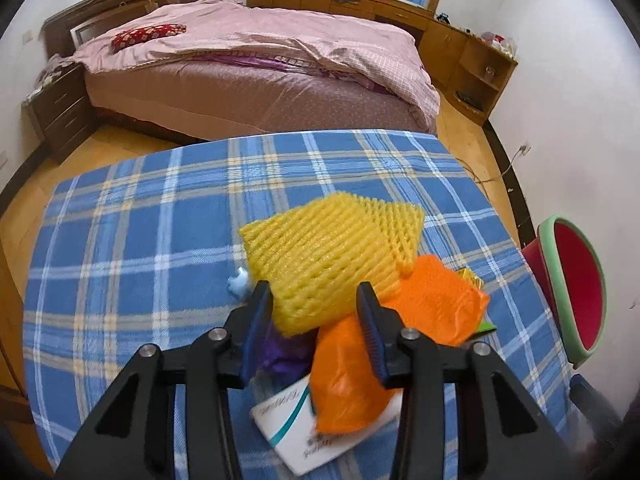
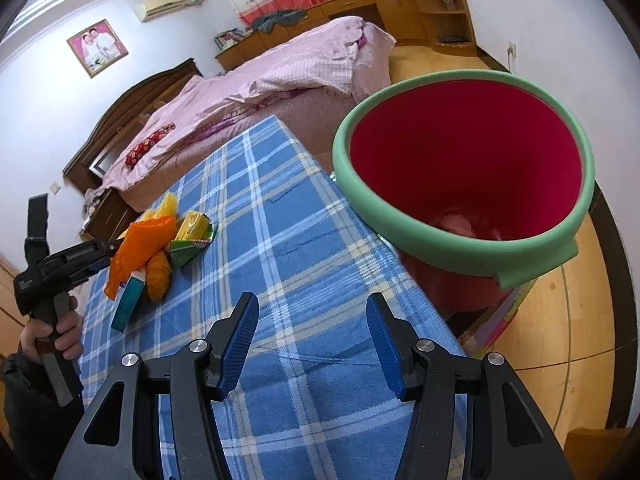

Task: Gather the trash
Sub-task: 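Move the left tool back over the table toward the white medicine box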

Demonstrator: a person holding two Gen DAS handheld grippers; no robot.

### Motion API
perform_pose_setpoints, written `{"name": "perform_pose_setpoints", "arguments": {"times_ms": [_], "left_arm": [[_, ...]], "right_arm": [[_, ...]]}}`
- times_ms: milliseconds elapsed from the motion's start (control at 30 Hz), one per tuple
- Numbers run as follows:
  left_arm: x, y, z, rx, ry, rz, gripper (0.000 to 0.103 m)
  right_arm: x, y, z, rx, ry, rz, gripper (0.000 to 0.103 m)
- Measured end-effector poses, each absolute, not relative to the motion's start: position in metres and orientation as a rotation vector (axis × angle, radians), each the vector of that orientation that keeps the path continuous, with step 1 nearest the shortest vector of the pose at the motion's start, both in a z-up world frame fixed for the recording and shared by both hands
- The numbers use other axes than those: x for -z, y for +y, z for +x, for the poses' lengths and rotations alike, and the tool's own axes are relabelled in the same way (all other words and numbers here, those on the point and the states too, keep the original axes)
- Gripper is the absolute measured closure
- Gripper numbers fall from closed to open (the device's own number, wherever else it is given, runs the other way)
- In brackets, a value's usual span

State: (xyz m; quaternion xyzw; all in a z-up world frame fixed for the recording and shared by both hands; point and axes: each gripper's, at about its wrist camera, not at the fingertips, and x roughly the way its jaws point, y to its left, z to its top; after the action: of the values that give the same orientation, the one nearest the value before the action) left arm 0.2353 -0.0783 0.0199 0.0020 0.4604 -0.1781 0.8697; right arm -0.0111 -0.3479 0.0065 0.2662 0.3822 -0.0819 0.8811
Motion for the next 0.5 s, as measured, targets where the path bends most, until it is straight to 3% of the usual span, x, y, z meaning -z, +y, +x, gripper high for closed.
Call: {"name": "perform_pose_setpoints", "arguments": {"times_ms": [167, 500], "left_arm": [[-0.028, -0.058, 0.214, 0.363, 0.936, -0.014, 0.045], [0.003, -0.028, 0.213, 0.206, 0.998, -0.034, 0.045]], "right_arm": [[-0.004, -0.342, -0.009, 0.148, 0.806, 0.552, 0.045], [-0.006, -0.337, -0.018, 0.131, 0.783, 0.562, 0.045]]}}
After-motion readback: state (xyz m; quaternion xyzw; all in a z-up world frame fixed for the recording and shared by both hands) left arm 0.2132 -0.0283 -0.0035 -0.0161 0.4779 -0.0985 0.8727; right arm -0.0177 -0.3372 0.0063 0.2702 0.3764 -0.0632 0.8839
